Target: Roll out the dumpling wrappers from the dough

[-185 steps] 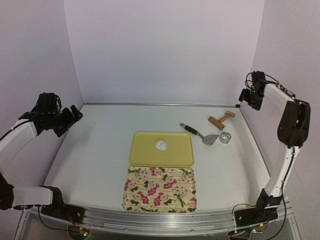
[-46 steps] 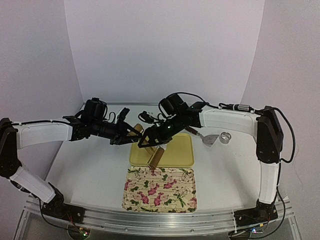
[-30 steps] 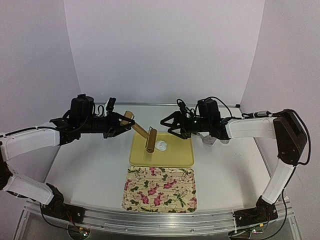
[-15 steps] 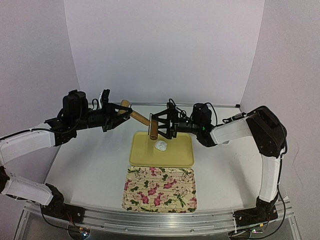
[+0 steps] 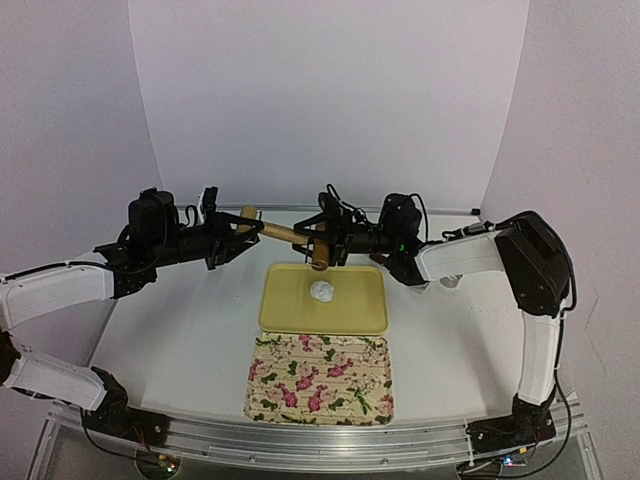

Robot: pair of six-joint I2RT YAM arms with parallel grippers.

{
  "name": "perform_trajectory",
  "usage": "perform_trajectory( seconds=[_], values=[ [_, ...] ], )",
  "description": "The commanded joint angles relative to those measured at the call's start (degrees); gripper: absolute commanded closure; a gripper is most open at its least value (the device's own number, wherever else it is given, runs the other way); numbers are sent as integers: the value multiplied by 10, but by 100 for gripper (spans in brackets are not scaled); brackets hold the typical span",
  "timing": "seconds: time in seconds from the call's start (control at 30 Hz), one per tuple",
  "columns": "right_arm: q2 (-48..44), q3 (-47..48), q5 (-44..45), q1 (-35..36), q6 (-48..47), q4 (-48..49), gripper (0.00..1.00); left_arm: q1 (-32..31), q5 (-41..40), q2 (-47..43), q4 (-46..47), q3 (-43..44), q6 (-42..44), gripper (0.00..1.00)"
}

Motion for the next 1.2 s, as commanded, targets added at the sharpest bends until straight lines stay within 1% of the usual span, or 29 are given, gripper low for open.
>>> perform_trajectory(
  seconds=[0.0,0.07,0.17,0.3,0.33,0.37,0.4,0.43,0.5,0.53,0.57,0.6,0.63,0.73,0.83,0.93,1.03,1.17],
  values=[
    [-22,23,-5,2,9,38,49,2,3,7,22,5,4,100],
    [-21,23,-4,2,11,38,54,2,2,7,21,2,6,100],
    [-22,21,-3,2,14,37,66,2,0,11,5,4,16,100],
    [-31,9,9,2,12,36,95,2,-13,22,-51,20,47,100],
    [-36,3,16,1,9,34,98,2,-15,26,-65,26,58,100],
    [-43,-5,25,1,4,31,100,2,-16,31,-79,34,69,98],
    [-52,-15,37,1,-5,26,100,2,-17,36,-95,40,82,94],
    [-63,-25,50,0,-18,10,100,2,-17,41,-112,48,96,86],
    [-91,-43,75,-3,-61,-51,100,2,-21,52,-153,65,121,63],
    [-113,-50,93,-4,-87,-86,100,2,-26,56,-172,72,134,49],
    [-133,-59,110,-6,-115,-133,100,2,-31,59,-192,80,145,36],
    [-151,-63,125,-9,-145,-191,100,2,-39,61,-211,86,154,29],
    [-168,-63,145,-11,-184,-264,100,2,-47,62,-231,93,164,23],
    [-209,-24,195,-12,-295,-477,100,2,-81,60,-260,95,181,15],
    [-210,34,238,-12,-361,-664,100,2,-113,82,-307,106,196,14],
    [-202,89,283,-12,-379,-789,100,2,-136,135,-357,132,207,16],
    [-196,127,325,-12,-378,-872,100,2,-150,178,-381,146,210,20],
    [-176,167,356,-12,-370,-940,100,2,-161,227,-376,161,220,24]
  ],
)
